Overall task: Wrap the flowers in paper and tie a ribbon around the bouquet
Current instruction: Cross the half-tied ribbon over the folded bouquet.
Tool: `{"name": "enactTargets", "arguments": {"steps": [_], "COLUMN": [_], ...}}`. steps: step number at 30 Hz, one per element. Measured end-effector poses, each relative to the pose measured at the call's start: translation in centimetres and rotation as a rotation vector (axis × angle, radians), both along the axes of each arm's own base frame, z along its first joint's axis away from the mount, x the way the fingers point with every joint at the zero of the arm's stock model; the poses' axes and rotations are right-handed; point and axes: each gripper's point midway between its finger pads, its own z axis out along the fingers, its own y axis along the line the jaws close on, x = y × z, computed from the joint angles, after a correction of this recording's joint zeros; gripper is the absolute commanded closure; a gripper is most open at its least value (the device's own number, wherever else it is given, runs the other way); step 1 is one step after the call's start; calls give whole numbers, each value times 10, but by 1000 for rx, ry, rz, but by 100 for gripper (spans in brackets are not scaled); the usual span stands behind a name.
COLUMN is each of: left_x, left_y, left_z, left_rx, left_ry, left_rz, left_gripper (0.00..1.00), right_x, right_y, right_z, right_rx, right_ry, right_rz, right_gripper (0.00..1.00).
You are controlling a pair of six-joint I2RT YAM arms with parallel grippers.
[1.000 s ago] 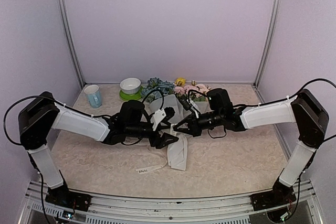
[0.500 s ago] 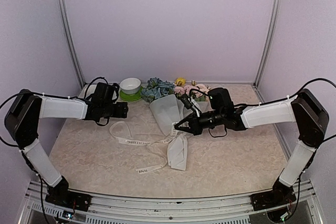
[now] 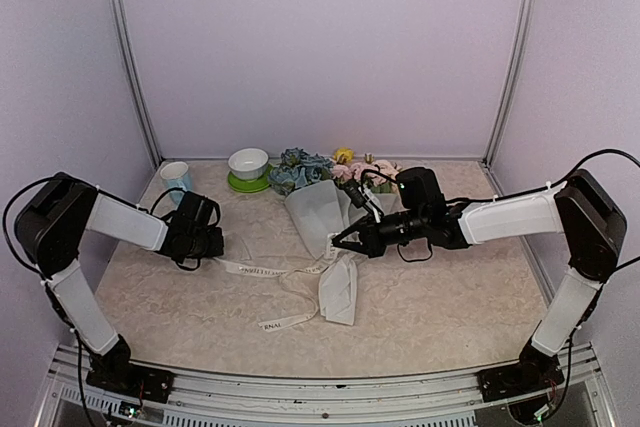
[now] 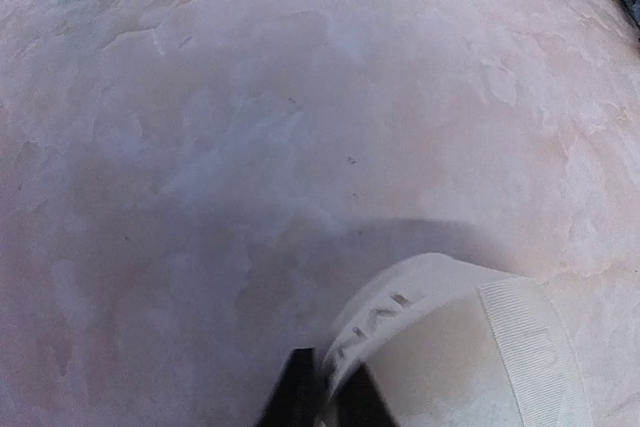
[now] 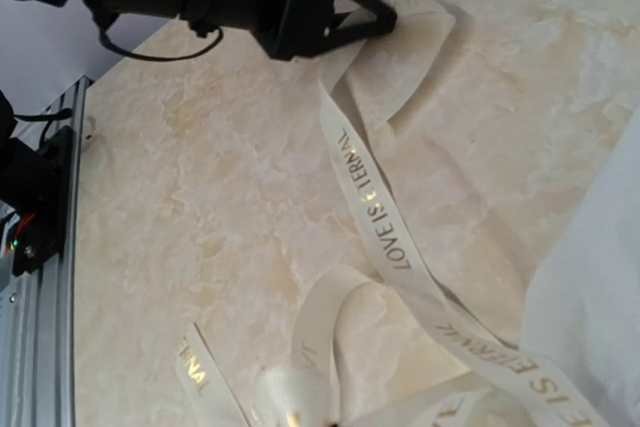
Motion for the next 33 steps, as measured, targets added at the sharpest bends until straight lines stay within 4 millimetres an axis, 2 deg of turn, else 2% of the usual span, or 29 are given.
{"name": "enactTargets", "arguments": {"steps": [4,6,7,9,10,12,15,17,19,21,27,30,33], "left_x": [-2,-11,-17,-33,-48,-70,-102,-133,-160,-181,-230,-251,-251], "left_y": [-18,-43,-63,-110,-142,-176,-220,-257,-291,-320,-387,-412,-422], "left_z": [6,26,47,101,143,203,272,297,307,308,306,305,293], "left_rx": [-38,-28,-26,-81,-151,-247,-329,-366,-392,-416,-528,-620,-662], "left_ry": [-20,-74,-132,-278,-381,-527,-705,-769,-794,-795,-775,-757,-733], "left_rz": [-55,-138,-205,-358,-476,-624,-826,-994,-1155,-1288,-1616,-1770,-1824], "left_gripper": [100,100,100,100,100,100,100,100,100,100,100,100,100], "right_x": [1,4,5,9,11,14,23,29,33,39,42,42,41], "right_y": [0,0,1,2,2,2,0,-1,-3,-7,-11,-11,-12], "right_z": [-1,2,4,9,11,15,18,18,18,20,23,22,19], "right_rx": [-8,-13,-12,-5,0,8,19,29,44,67,95,91,80], "right_ry": [6,4,1,-4,-4,4,15,27,52,77,101,98,95], "right_rz": [-5,-14,-18,-28,-31,-39,-58,-73,-82,-95,-110,-109,-106], "right_gripper": [100,100,100,100,100,100,100,100,100,100,100,100,100]}}
